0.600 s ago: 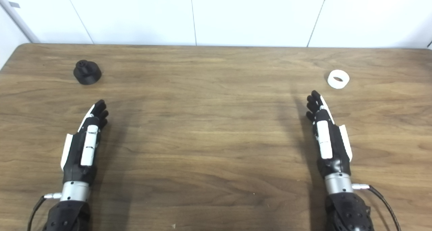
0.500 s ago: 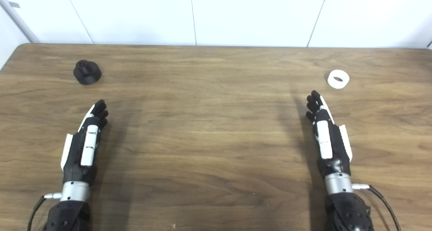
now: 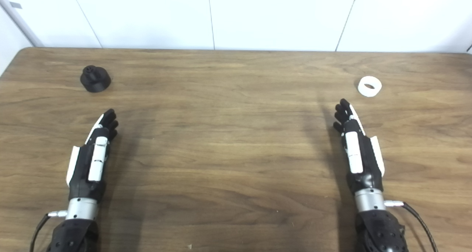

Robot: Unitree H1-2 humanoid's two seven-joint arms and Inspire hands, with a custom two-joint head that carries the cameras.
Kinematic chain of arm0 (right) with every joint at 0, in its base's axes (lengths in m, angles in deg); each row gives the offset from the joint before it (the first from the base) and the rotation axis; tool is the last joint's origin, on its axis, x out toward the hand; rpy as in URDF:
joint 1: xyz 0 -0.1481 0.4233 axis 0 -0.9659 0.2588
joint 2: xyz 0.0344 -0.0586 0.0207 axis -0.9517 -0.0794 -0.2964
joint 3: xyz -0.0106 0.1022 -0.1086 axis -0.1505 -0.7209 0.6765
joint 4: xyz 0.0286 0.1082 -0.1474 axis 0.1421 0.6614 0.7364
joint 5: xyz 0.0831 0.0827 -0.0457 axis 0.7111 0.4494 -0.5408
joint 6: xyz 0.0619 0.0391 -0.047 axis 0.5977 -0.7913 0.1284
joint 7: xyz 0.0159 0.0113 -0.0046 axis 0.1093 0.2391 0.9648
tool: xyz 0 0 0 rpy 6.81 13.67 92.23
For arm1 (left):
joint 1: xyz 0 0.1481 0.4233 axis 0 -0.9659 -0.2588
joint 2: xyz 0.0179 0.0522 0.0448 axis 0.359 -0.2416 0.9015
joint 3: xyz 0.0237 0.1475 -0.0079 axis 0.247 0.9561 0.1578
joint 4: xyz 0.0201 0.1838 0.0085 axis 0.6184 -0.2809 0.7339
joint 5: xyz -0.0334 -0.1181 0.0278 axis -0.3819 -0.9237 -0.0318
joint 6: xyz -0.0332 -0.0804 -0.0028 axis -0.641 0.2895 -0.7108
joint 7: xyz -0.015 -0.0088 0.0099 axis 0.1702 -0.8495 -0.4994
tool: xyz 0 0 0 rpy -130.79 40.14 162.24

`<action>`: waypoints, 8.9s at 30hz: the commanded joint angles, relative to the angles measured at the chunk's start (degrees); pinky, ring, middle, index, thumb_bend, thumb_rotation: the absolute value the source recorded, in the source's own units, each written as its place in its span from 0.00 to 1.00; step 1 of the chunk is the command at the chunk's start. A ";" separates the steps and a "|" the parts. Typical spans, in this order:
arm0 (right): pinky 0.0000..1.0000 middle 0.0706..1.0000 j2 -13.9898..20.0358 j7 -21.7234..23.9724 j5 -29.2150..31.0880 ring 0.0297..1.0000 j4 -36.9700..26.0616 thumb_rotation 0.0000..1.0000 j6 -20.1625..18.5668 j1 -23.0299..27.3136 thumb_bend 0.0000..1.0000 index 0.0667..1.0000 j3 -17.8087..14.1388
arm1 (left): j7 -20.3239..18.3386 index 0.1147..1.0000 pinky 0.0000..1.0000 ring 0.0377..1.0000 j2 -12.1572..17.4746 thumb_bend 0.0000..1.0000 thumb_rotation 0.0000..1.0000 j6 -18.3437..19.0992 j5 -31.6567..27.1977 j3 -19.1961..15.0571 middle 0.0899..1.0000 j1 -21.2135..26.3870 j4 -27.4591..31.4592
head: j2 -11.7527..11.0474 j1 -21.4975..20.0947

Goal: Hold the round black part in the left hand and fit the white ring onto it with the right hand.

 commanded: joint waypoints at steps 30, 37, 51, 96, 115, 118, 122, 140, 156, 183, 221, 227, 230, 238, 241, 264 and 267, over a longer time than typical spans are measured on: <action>0.98 0.96 3.49 3.63 6.59 0.96 10.16 1.00 8.04 -1.48 0.50 0.97 -1.59 | 3.29 0.92 0.99 0.96 -4.43 0.51 0.89 -5.59 6.90 3.94 0.95 -2.68 -3.01 | -10.75 15.75; 1.00 0.97 3.95 4.32 7.36 0.97 11.13 1.00 8.46 -1.26 0.49 0.98 -1.75 | 3.67 0.93 0.99 0.97 -4.13 0.49 0.90 -6.27 7.34 4.60 0.96 -2.34 -3.77 | -10.78 15.48; 0.93 0.95 3.68 3.17 5.59 0.93 10.07 1.00 8.28 -2.21 0.52 0.95 -1.79 | 4.14 0.95 0.93 0.95 -1.40 0.58 0.50 0.66 8.43 1.97 0.96 -2.87 3.17 | -9.89 12.45; 0.89 0.93 3.76 3.91 4.70 0.91 9.85 0.91 8.47 -2.56 0.53 0.94 -1.24 | 0.25 0.86 1.00 1.00 21.68 0.90 0.32 29.96 35.52 1.85 0.94 28.41 -7.50 | -8.92 12.19; 0.89 0.92 4.19 4.53 4.86 0.91 8.93 0.90 8.28 -3.09 0.56 0.93 -0.84 | 1.29 0.88 1.00 1.00 23.16 0.92 0.34 30.32 37.38 6.20 0.96 37.72 -24.52 | -8.53 11.72; 0.90 0.93 4.22 4.85 5.42 0.91 8.97 0.90 8.48 -3.09 0.56 0.94 -0.87 | 1.54 0.89 1.00 1.00 23.44 0.92 0.34 30.84 37.28 6.84 0.96 38.98 -26.39 | -8.55 11.52; 0.89 0.92 4.14 4.77 5.16 0.90 8.90 0.90 8.30 -3.20 0.58 0.93 -1.02 | 0.50 0.89 1.00 1.00 23.92 0.92 0.34 31.45 36.90 7.76 0.96 40.68 -28.32 | -8.46 11.41; 0.90 0.92 3.34 3.91 2.90 0.91 8.66 0.92 8.31 -3.59 0.55 0.93 -0.69 | -0.65 0.83 1.00 0.98 24.19 0.92 0.35 31.67 34.18 9.07 0.92 46.87 -37.40 | -8.82 10.40; 0.91 0.92 3.21 3.82 2.11 0.92 8.50 0.95 8.39 -3.79 0.54 0.93 -0.76 | -0.99 0.79 1.00 0.98 25.39 0.92 0.33 31.59 35.55 13.36 0.92 48.64 -40.36 | -8.74 10.24; 0.91 0.92 3.00 3.81 2.11 0.92 7.99 0.95 8.45 -3.97 0.53 0.93 -0.65 | -2.09 0.75 1.00 0.98 25.82 0.85 0.29 32.07 37.50 14.10 0.92 48.35 -40.81 | -8.56 10.05; 0.90 0.92 2.77 3.55 1.57 0.92 7.80 0.95 8.67 -3.94 0.56 0.94 -0.41 | 0.46 0.42 0.97 0.91 26.39 0.52 0.05 27.73 37.19 17.14 0.80 45.71 -32.75 | -8.11 9.29; 0.90 0.92 2.52 3.05 0.53 0.92 7.44 0.95 8.50 -3.93 0.55 0.94 -0.04 | -2.30 0.42 0.97 0.90 26.40 0.52 0.05 27.59 37.97 18.33 0.79 44.07 -26.57 | -8.04 8.81; 0.90 0.91 2.29 2.73 -0.02 0.92 7.14 0.95 8.18 -4.01 0.56 0.93 0.01 | -3.60 0.42 0.96 0.89 25.86 0.52 0.04 28.29 38.16 18.60 0.77 43.27 -23.64 | -8.02 8.55; 0.91 0.92 1.72 2.75 0.28 0.92 6.87 0.94 7.82 -3.96 0.57 0.94 0.04 | -9.06 0.42 0.94 0.87 24.42 0.52 0.04 30.26 38.35 19.53 0.77 40.21 -14.87 | -7.81 7.92; 0.90 0.91 1.60 2.47 -0.28 0.92 6.81 0.94 7.75 -3.87 0.57 0.93 0.06 | -12.51 0.42 0.90 0.88 23.61 0.52 0.05 31.92 39.41 20.02 0.79 38.28 -9.97 | -7.77 7.65; 0.93 0.92 -0.77 1.42 -4.47 0.93 4.49 0.98 4.15 -3.09 0.55 0.94 1.14 | -16.92 0.42 0.95 0.86 13.93 0.52 0.05 25.87 52.04 27.53 0.76 25.09 8.84 | -5.96 1.42; 0.92 0.92 -1.33 1.00 -5.03 0.93 4.05 0.98 3.66 -2.99 0.55 0.94 1.41 | -16.14 0.42 0.96 0.86 11.92 0.52 0.05 23.93 53.98 29.00 0.76 23.38 9.07 | -5.45 0.27</action>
